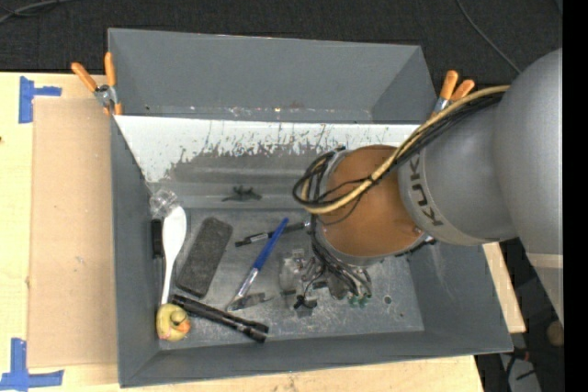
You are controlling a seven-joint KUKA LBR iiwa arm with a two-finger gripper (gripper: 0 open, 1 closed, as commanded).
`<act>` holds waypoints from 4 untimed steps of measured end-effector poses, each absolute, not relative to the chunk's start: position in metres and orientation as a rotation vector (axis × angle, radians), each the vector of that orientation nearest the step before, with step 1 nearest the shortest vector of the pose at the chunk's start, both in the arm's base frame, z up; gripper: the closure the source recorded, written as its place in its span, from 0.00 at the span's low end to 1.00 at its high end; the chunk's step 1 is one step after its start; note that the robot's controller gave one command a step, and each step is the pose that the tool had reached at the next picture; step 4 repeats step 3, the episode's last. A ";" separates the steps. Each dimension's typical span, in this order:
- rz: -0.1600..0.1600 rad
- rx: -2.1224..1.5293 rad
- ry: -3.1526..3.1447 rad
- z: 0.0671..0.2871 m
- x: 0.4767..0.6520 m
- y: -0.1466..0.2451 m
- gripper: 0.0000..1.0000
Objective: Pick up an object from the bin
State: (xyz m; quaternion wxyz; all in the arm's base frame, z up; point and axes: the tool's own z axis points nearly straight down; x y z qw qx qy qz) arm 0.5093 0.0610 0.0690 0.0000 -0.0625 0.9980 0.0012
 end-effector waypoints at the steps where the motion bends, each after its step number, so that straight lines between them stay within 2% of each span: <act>1: 0.004 -0.193 3.140 0.085 0.508 0.061 1.00; 3: 0.004 -0.187 3.143 0.155 0.507 0.062 1.00; 4: 0.004 -0.187 3.143 0.155 0.507 0.062 1.00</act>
Offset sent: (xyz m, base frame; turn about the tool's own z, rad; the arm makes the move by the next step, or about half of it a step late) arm -0.0016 0.0000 0.1129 0.0014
